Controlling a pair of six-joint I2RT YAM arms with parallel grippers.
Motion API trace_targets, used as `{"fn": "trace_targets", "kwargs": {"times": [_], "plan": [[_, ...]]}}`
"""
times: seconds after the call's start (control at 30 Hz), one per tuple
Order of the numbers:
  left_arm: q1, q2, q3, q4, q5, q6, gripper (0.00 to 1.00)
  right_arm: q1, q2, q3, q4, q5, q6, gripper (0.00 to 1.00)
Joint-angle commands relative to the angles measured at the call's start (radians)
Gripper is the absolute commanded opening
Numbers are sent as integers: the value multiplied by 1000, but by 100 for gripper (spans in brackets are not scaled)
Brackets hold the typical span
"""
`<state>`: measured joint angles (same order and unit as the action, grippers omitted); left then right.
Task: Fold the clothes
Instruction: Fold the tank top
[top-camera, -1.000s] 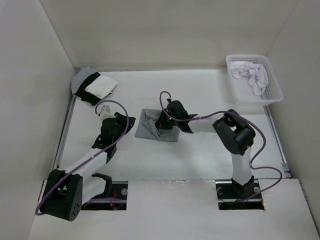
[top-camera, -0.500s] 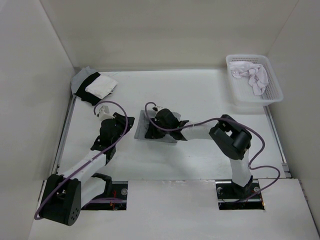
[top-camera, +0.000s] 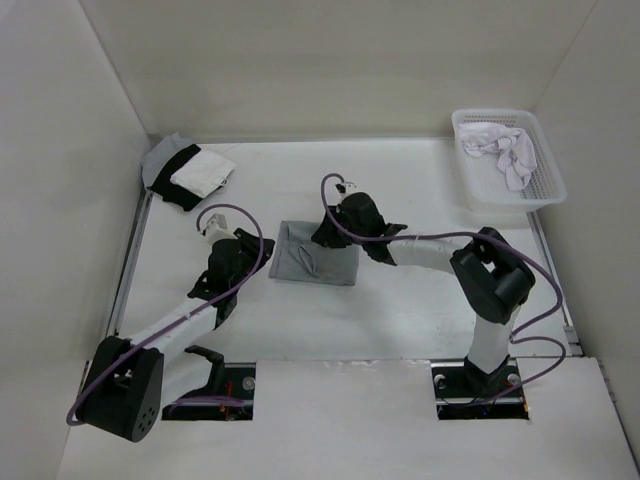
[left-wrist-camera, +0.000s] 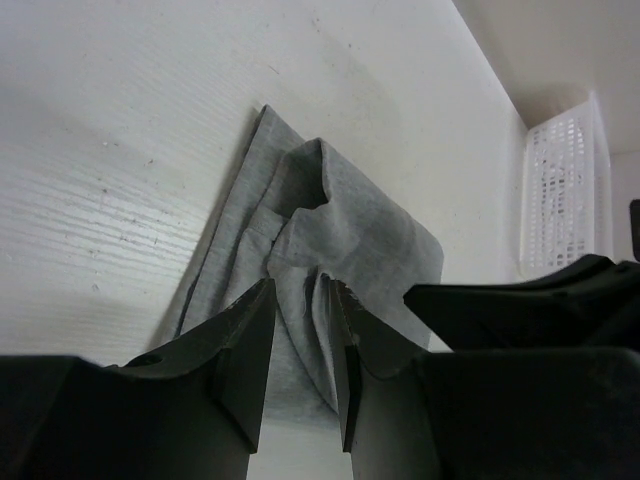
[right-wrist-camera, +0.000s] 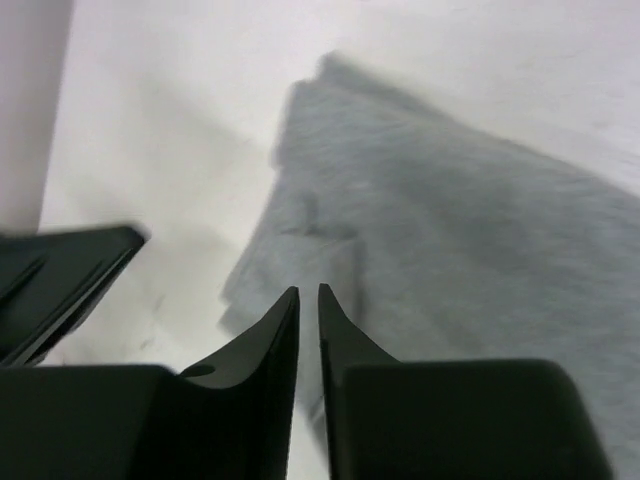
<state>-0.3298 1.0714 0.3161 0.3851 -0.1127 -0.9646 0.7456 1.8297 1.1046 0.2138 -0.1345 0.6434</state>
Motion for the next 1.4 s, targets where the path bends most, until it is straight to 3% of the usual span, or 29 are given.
{"fn": "trace_targets", "kwargs": {"times": [0.0,0.1,0.4,0.73,0.97,1.03,1.17,1.37], "plan": [[-8,2,43,47,-25,17,27,-21,60,23,33,39,59,23],[-8,5,43,47,-25,20,27,-27,85,26,33,12,73,31],[-8,-1,40,51,-25,18,27,37,151,66,10,-36,59,21],[4,-37,40,37,-25,20,27,103,90,66,71,-267,27,23],[9,-41,55,28,-25,21,27,59,60,11,110,-231,50,30],[-10,-8,75,34,-25,21,27,44,68,8,116,-185,53,26],[-82,83,132,64,-27,21,27,-34,75,24,141,-110,64,8],[-151,258,172,165,-21,1,20,-139,175,129,101,-135,102,8]]}}
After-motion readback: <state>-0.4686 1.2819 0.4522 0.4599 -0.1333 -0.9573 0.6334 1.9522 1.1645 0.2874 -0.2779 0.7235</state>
